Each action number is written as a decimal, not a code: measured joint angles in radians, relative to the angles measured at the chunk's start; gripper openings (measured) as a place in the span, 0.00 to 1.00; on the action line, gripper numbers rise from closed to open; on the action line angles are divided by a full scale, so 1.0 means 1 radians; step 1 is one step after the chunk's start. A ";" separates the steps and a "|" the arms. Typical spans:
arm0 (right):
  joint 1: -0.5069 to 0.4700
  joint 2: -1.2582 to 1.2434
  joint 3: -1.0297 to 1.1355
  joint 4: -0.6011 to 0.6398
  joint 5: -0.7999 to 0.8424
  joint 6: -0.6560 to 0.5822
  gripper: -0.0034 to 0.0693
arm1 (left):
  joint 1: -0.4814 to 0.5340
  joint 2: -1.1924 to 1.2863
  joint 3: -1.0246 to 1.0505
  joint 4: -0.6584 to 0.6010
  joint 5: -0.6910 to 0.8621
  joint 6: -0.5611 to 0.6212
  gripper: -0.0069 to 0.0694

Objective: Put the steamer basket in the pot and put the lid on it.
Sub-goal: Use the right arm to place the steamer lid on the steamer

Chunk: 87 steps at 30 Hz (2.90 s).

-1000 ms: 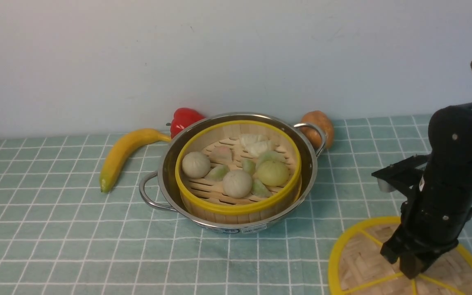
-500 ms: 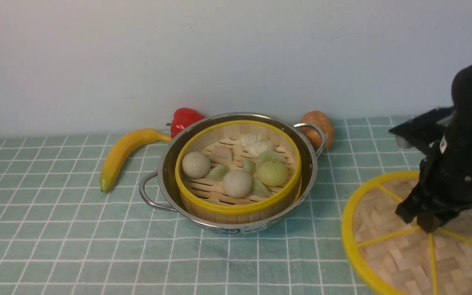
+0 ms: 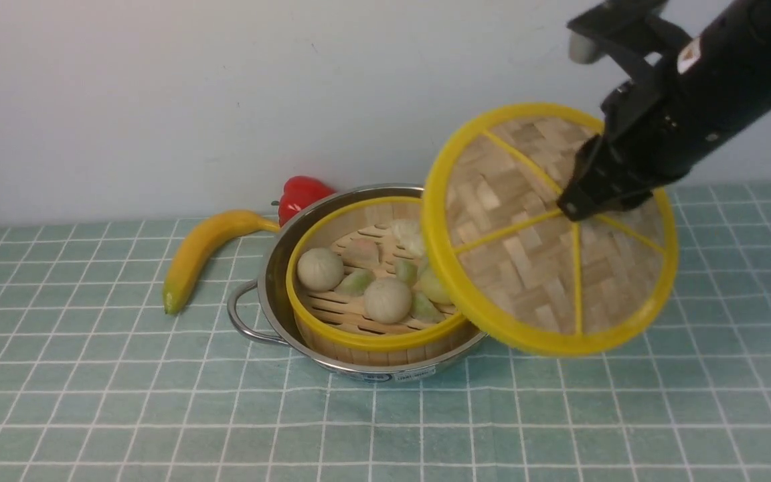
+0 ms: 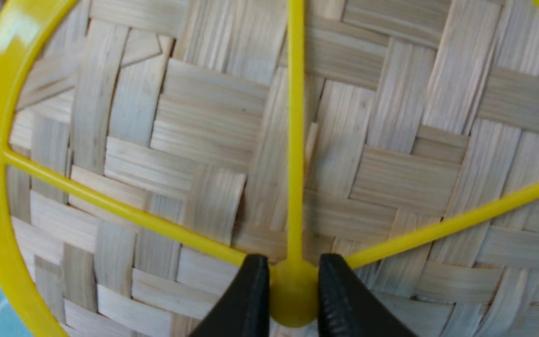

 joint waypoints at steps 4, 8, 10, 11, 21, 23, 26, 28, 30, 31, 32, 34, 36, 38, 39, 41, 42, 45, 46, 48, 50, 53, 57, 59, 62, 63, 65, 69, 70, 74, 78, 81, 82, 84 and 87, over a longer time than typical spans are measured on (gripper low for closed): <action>0.057 0.078 -0.090 0.003 -0.021 -0.023 0.25 | 0.000 0.000 0.000 0.000 0.000 0.000 0.41; 0.107 0.209 -0.217 0.000 -0.023 -0.047 0.25 | 0.000 0.000 0.000 0.000 0.000 0.000 0.41; 0.120 0.271 -0.268 -0.005 -0.026 -0.050 0.25 | 0.000 0.000 0.000 0.000 0.000 0.000 0.41; 0.123 0.277 -0.273 -0.006 -0.026 -0.050 0.25 | 0.000 0.000 0.000 0.000 0.000 0.000 0.41; 0.139 0.431 -0.369 -0.009 -0.076 -0.095 0.25 | 0.000 0.000 0.000 0.000 0.000 0.000 0.41; 0.140 0.438 -0.370 -0.009 -0.091 -0.099 0.25 | 0.000 0.000 0.000 0.000 0.000 0.000 0.41; 0.140 0.440 -0.370 -0.009 -0.113 -0.101 0.25 | 0.000 0.000 0.000 0.000 0.000 0.000 0.41; 0.140 0.440 -0.370 -0.009 -0.128 -0.108 0.25 | 0.000 0.000 0.000 0.000 0.000 0.000 0.41; 0.140 0.440 -0.370 -0.009 -0.131 -0.118 0.25 | 0.000 0.000 0.000 0.000 0.000 0.000 0.41; 0.140 0.440 -0.370 -0.009 -0.131 -0.120 0.25 | 0.000 0.000 0.000 0.000 0.000 0.000 0.41; 0.140 0.440 -0.370 -0.009 -0.131 -0.121 0.25 | 0.000 0.000 0.000 0.000 0.000 0.000 0.41; 0.140 0.440 -0.370 -0.009 -0.131 -0.122 0.25 | 0.000 0.000 0.000 0.000 0.000 0.000 0.41; 0.140 0.440 -0.370 -0.008 -0.131 -0.123 0.25 | 0.000 0.000 0.000 0.000 0.000 0.000 0.41; 0.140 0.440 -0.370 -0.008 -0.131 -0.123 0.25 | 0.000 0.000 0.000 0.000 0.000 0.000 0.41; 0.140 0.440 -0.370 -0.008 -0.132 -0.124 0.25 | 0.000 0.000 0.000 0.000 0.000 0.000 0.41; 0.140 0.440 -0.370 -0.008 -0.139 -0.124 0.25 | 0.000 0.000 0.000 0.000 0.000 0.000 0.41; 0.140 0.440 -0.370 -0.008 -0.146 -0.124 0.25 | 0.000 0.000 0.000 0.000 0.000 0.000 0.41; 0.140 0.440 -0.370 -0.008 -0.160 -0.124 0.25 | 0.000 0.000 0.000 0.000 0.000 0.000 0.41; 0.140 0.440 -0.370 -0.007 -0.163 -0.124 0.25 | 0.000 0.000 0.000 0.000 0.000 0.000 0.41; 0.140 0.440 -0.370 -0.004 -0.164 -0.124 0.25 | 0.000 0.000 0.000 0.000 0.000 0.000 0.41; 0.140 0.440 -0.370 -0.001 -0.165 -0.124 0.25 | 0.000 0.000 0.000 0.000 0.000 0.000 0.41; 0.140 0.441 -0.369 0.002 -0.164 -0.124 0.25 | 0.000 0.000 0.000 0.000 0.000 0.000 0.41; 0.140 0.441 -0.369 0.003 -0.164 -0.124 0.25 | 0.000 0.000 0.000 0.000 0.000 0.000 0.41; 0.140 0.441 -0.369 0.003 -0.162 -0.123 0.25 | 0.000 0.000 0.000 0.000 0.000 0.000 0.41; 0.140 0.441 -0.369 0.003 -0.152 -0.121 0.25 | 0.000 0.000 0.000 0.000 0.000 0.000 0.41; 0.140 0.441 -0.369 0.003 -0.150 -0.120 0.25 | 0.000 0.000 0.000 0.000 0.000 0.000 0.41; 0.140 0.441 -0.369 0.004 -0.145 -0.117 0.25 | 0.000 0.000 0.000 0.000 0.000 0.000 0.41; 0.140 0.441 -0.369 0.004 -0.147 -0.116 0.25 | 0.000 0.000 0.000 0.000 0.000 0.000 0.41; 0.140 0.442 -0.369 0.004 -0.148 -0.114 0.25 | 0.000 0.000 0.000 0.000 0.000 0.000 0.41; 0.140 0.458 -0.369 0.011 -0.153 -0.110 0.25 | 0.000 0.000 0.000 0.000 0.000 0.000 0.41; 0.140 0.483 -0.369 0.014 -0.157 -0.109 0.25 | 0.000 0.000 0.000 0.000 0.000 0.000 0.41; 0.140 0.490 -0.369 0.014 -0.162 -0.110 0.25 | 0.000 0.000 0.000 0.000 0.000 0.000 0.41; 0.140 0.490 -0.369 0.014 -0.162 -0.114 0.25 | 0.000 0.000 0.000 0.000 0.000 0.000 0.41; 0.140 0.490 -0.369 0.014 -0.169 -0.131 0.25 | 0.000 0.000 0.000 0.000 0.000 0.000 0.41; 0.140 0.490 -0.369 0.014 -0.172 -0.146 0.25 | 0.000 0.000 0.000 0.000 0.000 0.000 0.41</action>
